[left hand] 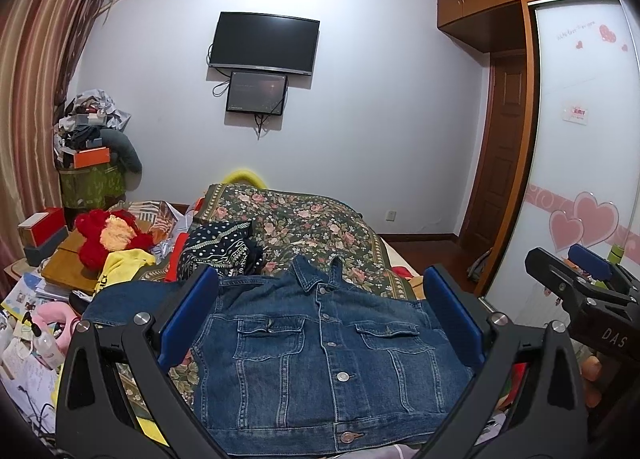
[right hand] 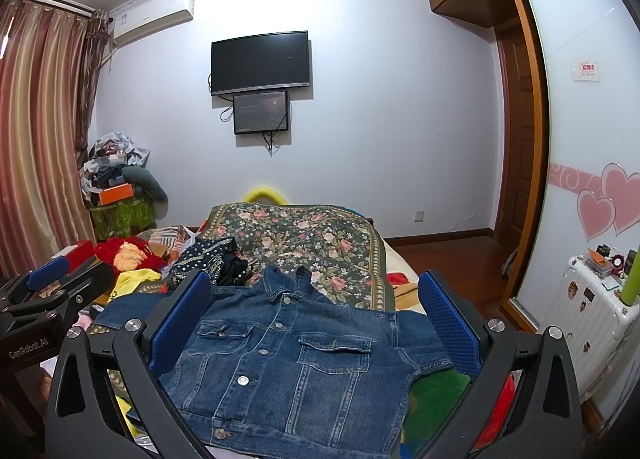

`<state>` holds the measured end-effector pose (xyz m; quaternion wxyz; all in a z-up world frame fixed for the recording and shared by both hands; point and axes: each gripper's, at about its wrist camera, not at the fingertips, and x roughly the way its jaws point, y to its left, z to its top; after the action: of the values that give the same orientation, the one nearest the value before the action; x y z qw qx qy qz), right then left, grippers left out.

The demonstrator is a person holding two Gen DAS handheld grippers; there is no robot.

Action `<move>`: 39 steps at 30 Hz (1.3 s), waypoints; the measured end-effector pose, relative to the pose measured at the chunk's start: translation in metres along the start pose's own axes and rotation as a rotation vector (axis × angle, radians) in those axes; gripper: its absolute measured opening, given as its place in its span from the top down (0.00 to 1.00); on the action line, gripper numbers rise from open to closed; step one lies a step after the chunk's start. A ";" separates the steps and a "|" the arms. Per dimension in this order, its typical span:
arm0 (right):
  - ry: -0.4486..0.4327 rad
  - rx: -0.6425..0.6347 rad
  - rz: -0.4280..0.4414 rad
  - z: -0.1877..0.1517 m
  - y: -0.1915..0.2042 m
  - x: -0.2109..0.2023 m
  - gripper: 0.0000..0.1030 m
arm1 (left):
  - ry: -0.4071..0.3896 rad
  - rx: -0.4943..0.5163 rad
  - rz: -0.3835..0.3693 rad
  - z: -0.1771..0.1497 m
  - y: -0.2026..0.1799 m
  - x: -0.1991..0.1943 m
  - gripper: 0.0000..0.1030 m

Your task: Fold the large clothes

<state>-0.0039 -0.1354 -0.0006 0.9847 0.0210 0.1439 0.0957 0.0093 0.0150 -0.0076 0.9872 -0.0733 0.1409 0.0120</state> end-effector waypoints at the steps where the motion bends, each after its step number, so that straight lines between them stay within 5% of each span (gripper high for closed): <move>1: 0.001 0.000 0.000 0.000 0.000 0.000 0.00 | 0.001 0.000 0.000 0.000 0.000 0.000 0.00; 39: 0.065 -0.009 0.005 0.001 0.003 0.025 0.00 | 0.056 -0.022 0.028 -0.001 0.019 0.035 0.00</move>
<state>0.0199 -0.1277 -0.0065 0.9794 0.0139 0.1752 0.0995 0.0414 0.0342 -0.0208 0.9818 -0.0823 0.1691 0.0251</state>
